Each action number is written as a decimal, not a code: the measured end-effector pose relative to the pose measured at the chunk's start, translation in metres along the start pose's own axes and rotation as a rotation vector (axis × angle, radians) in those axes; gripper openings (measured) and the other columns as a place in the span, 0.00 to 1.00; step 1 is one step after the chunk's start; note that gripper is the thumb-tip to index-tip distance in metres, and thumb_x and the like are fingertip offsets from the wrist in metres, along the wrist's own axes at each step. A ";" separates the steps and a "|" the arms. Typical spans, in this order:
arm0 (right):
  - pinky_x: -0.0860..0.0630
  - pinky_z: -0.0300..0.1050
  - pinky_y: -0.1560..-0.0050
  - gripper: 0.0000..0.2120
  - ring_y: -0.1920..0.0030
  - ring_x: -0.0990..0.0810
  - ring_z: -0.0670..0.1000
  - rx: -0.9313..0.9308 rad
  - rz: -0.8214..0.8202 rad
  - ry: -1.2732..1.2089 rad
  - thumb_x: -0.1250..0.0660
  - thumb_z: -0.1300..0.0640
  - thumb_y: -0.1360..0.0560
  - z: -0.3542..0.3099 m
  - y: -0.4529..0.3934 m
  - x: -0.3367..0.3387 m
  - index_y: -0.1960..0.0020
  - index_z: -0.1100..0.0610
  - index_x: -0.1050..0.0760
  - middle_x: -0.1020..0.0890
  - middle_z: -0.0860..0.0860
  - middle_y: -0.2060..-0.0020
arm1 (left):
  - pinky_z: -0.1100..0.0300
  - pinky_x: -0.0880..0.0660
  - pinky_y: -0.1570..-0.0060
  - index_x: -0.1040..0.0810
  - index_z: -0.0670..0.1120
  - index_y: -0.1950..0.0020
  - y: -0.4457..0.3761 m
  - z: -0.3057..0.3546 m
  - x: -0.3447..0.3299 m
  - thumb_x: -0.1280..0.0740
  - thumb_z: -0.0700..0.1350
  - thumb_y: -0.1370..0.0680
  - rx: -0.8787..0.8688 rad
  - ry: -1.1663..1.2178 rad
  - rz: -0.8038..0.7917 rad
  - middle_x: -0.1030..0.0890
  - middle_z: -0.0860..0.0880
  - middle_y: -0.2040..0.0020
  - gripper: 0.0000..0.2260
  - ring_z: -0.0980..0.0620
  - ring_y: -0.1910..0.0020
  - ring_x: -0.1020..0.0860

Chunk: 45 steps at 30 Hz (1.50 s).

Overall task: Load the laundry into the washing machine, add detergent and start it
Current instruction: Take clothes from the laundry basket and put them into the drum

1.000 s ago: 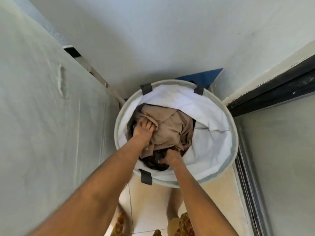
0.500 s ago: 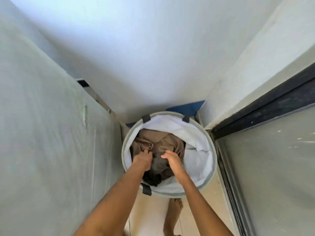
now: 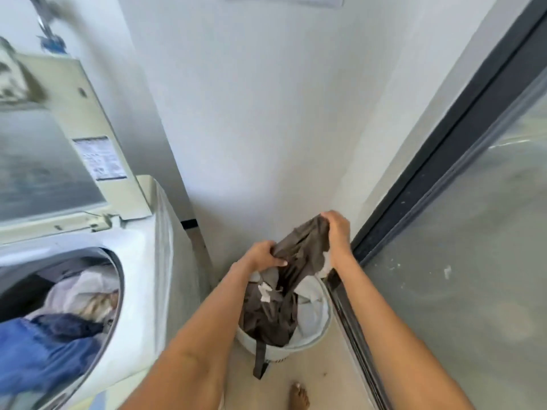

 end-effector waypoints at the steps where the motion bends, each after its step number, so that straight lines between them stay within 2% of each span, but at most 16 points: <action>1: 0.35 0.44 0.66 0.15 0.69 0.31 0.48 0.017 -0.004 -0.063 0.37 0.62 0.26 -0.029 0.009 0.003 0.70 0.54 0.32 0.29 0.50 0.71 | 0.57 0.29 0.48 0.25 0.42 0.40 0.010 0.015 0.019 0.28 0.47 0.27 -0.024 -0.045 0.015 0.21 0.42 0.42 0.18 0.45 0.42 0.23; 5: 0.39 0.43 0.66 0.17 0.69 0.35 0.48 0.162 -0.109 -0.298 0.36 0.60 0.29 -0.139 0.025 0.009 0.73 0.50 0.37 0.34 0.47 0.73 | 0.51 0.29 0.44 0.29 0.40 0.41 0.038 0.046 0.075 0.36 0.41 0.26 -0.015 -0.145 0.231 0.26 0.38 0.41 0.14 0.39 0.41 0.26; 8: 0.38 0.44 0.64 0.15 0.67 0.36 0.48 0.229 -0.138 -0.304 0.36 0.57 0.31 -0.203 0.028 0.018 0.72 0.51 0.38 0.35 0.49 0.71 | 0.53 0.27 0.50 0.23 0.40 0.48 0.048 0.062 0.110 0.37 0.40 0.25 0.064 0.095 0.431 0.20 0.37 0.47 0.09 0.40 0.46 0.23; 12: 0.31 0.44 0.59 0.10 0.60 0.27 0.51 0.316 -0.184 0.219 0.36 0.54 0.24 -0.240 0.022 0.026 0.63 0.55 0.28 0.25 0.52 0.64 | 0.58 0.34 0.65 0.23 0.43 0.61 0.066 0.108 0.162 0.37 0.38 0.25 -0.123 0.440 0.452 0.24 0.45 0.64 0.06 0.50 0.61 0.27; 16: 0.28 0.47 0.49 0.15 0.50 0.24 0.50 0.420 -0.423 0.827 0.28 0.46 0.30 -0.233 0.014 0.018 0.51 0.53 0.29 0.23 0.50 0.53 | 0.61 0.34 0.63 0.25 0.39 0.57 0.094 0.159 0.203 0.40 0.35 0.27 -0.361 0.479 0.408 0.27 0.45 0.62 0.05 0.51 0.62 0.30; 19: 0.26 0.47 0.42 0.31 0.45 0.23 0.49 0.386 -0.664 0.958 0.25 0.42 0.35 -0.226 0.027 -0.006 0.37 0.48 0.32 0.22 0.49 0.47 | 0.71 0.30 0.58 0.22 0.39 0.51 0.112 0.199 0.220 0.40 0.31 0.28 -0.504 0.372 0.405 0.22 0.47 0.56 0.10 0.56 0.59 0.26; 21: 0.25 0.46 0.45 0.26 0.47 0.21 0.52 0.478 -0.683 1.009 0.27 0.43 0.31 -0.229 0.037 -0.026 0.38 0.53 0.27 0.20 0.50 0.49 | 0.73 0.30 0.59 0.22 0.38 0.49 0.122 0.214 0.231 0.39 0.30 0.29 -0.533 0.321 0.414 0.22 0.47 0.55 0.12 0.57 0.58 0.26; 23: 0.27 0.46 0.51 0.18 0.49 0.21 0.54 0.592 -0.593 1.031 0.32 0.46 0.26 -0.239 0.043 -0.043 0.45 0.59 0.22 0.19 0.53 0.53 | 0.73 0.30 0.59 0.24 0.38 0.45 0.133 0.212 0.245 0.36 0.32 0.29 -0.507 0.264 0.402 0.23 0.48 0.53 0.13 0.56 0.57 0.26; 26: 0.27 0.49 0.52 0.11 0.52 0.21 0.54 0.691 -0.525 0.919 0.37 0.55 0.24 -0.259 0.056 -0.064 0.50 0.62 0.21 0.18 0.55 0.55 | 0.68 0.31 0.52 0.27 0.45 0.38 0.156 0.177 0.267 0.27 0.40 0.29 -0.328 0.072 0.329 0.24 0.52 0.47 0.21 0.57 0.51 0.26; 29: 0.26 0.46 0.61 0.10 0.67 0.22 0.51 0.714 -0.563 0.721 0.41 0.62 0.24 -0.283 0.085 -0.087 0.63 0.59 0.25 0.21 0.55 0.68 | 0.64 0.32 0.51 0.24 0.41 0.40 0.178 0.120 0.277 0.25 0.44 0.30 -0.046 -0.227 0.259 0.22 0.48 0.47 0.20 0.51 0.50 0.25; 32: 0.26 0.42 0.72 0.13 0.76 0.25 0.48 0.713 -0.667 0.531 0.43 0.66 0.23 -0.306 0.116 -0.114 0.65 0.57 0.29 0.26 0.55 0.73 | 0.61 0.32 0.59 0.22 0.36 0.46 0.203 0.073 0.285 0.30 0.45 0.25 0.099 -0.117 0.512 0.21 0.40 0.52 0.14 0.45 0.53 0.23; 35: 0.22 0.41 0.70 0.14 0.70 0.24 0.50 0.775 -0.755 0.450 0.44 0.67 0.23 -0.327 0.147 -0.144 0.61 0.55 0.25 0.25 0.54 0.70 | 0.61 0.26 0.72 0.24 0.39 0.50 0.247 0.054 0.305 0.41 0.44 0.20 0.062 0.370 0.759 0.25 0.41 0.61 0.10 0.44 0.65 0.23; 38: 0.20 0.37 0.63 0.12 0.64 0.22 0.47 0.781 -0.885 0.259 0.45 0.68 0.22 -0.346 0.188 -0.180 0.45 0.62 0.25 0.22 0.52 0.63 | 0.61 0.26 0.80 0.28 0.44 0.56 0.299 0.058 0.336 0.46 0.45 0.19 -0.098 0.844 0.888 0.27 0.45 0.67 0.11 0.49 0.71 0.27; 40: 0.20 0.37 0.52 0.14 0.56 0.20 0.45 0.767 -1.023 0.112 0.46 0.67 0.21 -0.356 0.221 -0.211 0.40 0.60 0.27 0.20 0.51 0.54 | 0.62 0.25 0.77 0.27 0.45 0.59 0.339 0.065 0.361 0.47 0.45 0.19 -0.310 1.104 0.958 0.24 0.49 0.72 0.13 0.50 0.71 0.28; 42: 0.24 0.42 0.42 0.14 0.48 0.22 0.47 0.741 -1.149 -0.049 0.46 0.67 0.21 -0.367 0.254 -0.242 0.40 0.58 0.28 0.21 0.53 0.47 | 0.60 0.22 0.70 0.24 0.44 0.56 0.376 0.070 0.385 0.48 0.46 0.19 -0.520 1.233 0.965 0.18 0.48 0.70 0.15 0.48 0.70 0.22; 45: 0.25 0.43 0.45 0.14 0.51 0.24 0.49 0.674 -1.261 -0.237 0.47 0.67 0.22 -0.382 0.299 -0.284 0.44 0.55 0.27 0.21 0.53 0.51 | 0.54 0.20 0.64 0.23 0.42 0.52 0.426 0.062 0.415 0.48 0.42 0.20 -0.735 1.279 1.047 0.16 0.45 0.61 0.14 0.46 0.64 0.18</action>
Point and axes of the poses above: each hand's wrist, its own y-axis away from the middle knuckle, its own x-axis out of the back of the hand, z = x × y, the point moved 3 cm from there along -y, towards the middle knuckle
